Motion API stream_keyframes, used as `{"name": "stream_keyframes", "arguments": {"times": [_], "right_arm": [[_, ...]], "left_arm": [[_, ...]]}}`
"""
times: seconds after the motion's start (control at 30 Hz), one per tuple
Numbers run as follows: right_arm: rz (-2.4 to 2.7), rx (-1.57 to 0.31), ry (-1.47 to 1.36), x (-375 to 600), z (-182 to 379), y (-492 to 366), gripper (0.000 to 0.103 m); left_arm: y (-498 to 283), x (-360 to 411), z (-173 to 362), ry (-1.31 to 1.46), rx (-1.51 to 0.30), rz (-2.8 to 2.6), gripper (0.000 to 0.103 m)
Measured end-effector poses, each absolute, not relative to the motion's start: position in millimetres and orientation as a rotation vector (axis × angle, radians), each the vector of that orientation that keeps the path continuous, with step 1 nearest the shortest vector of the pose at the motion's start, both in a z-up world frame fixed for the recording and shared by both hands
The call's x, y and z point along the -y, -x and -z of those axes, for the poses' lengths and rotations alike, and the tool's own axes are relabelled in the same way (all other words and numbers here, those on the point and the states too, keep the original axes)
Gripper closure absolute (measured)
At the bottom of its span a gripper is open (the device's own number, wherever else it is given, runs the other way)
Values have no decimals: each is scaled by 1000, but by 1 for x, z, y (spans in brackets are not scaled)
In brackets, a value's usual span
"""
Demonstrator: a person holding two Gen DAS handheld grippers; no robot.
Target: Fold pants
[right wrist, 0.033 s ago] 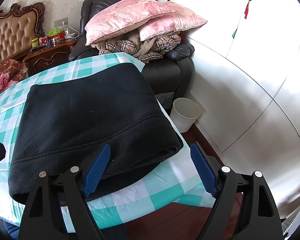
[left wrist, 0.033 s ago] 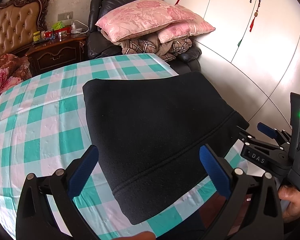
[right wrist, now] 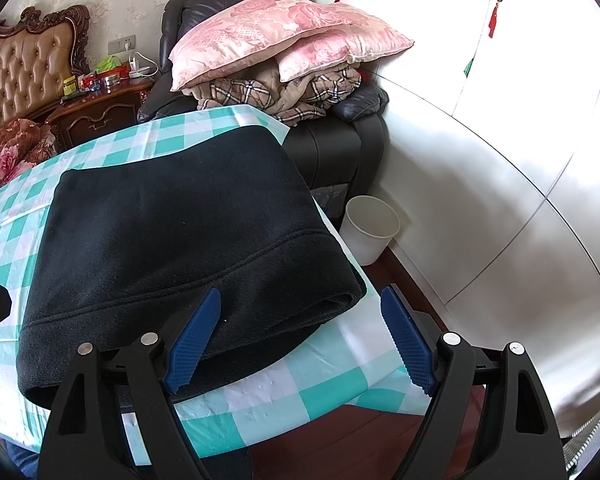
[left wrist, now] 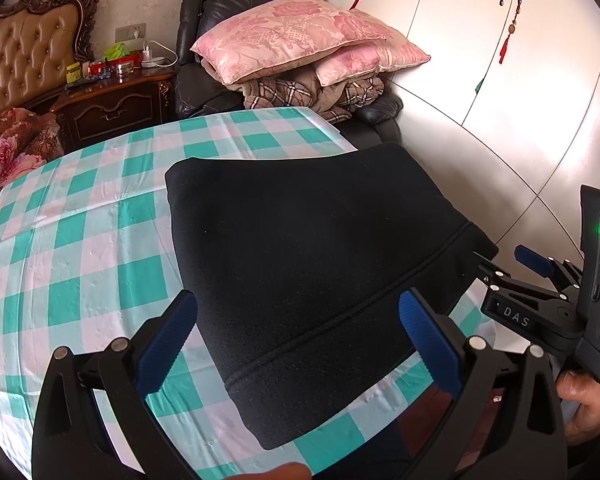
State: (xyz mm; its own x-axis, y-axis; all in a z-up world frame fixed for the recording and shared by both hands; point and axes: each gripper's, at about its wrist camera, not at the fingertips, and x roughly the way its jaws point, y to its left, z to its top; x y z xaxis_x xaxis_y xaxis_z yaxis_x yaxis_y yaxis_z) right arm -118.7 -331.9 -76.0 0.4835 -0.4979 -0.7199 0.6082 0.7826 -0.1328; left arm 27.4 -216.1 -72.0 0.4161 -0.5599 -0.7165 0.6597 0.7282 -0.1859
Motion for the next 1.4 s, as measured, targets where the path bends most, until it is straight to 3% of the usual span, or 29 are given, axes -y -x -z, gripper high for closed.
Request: {"name": "stream_keyframes", "arguments": {"times": [1.2,1.3,1.4], "right_arm": [[676,-831,-166,338,79,119,23],[676,-819,-157,334,74,113,23],[616,-771,-135,312,59,91,15]], "left_arm": [[-28,226,73,-85,-860,852,2],[-34,205,62,-28,-835,872,2],[-48,144,42,32,-734,743,2]]}}
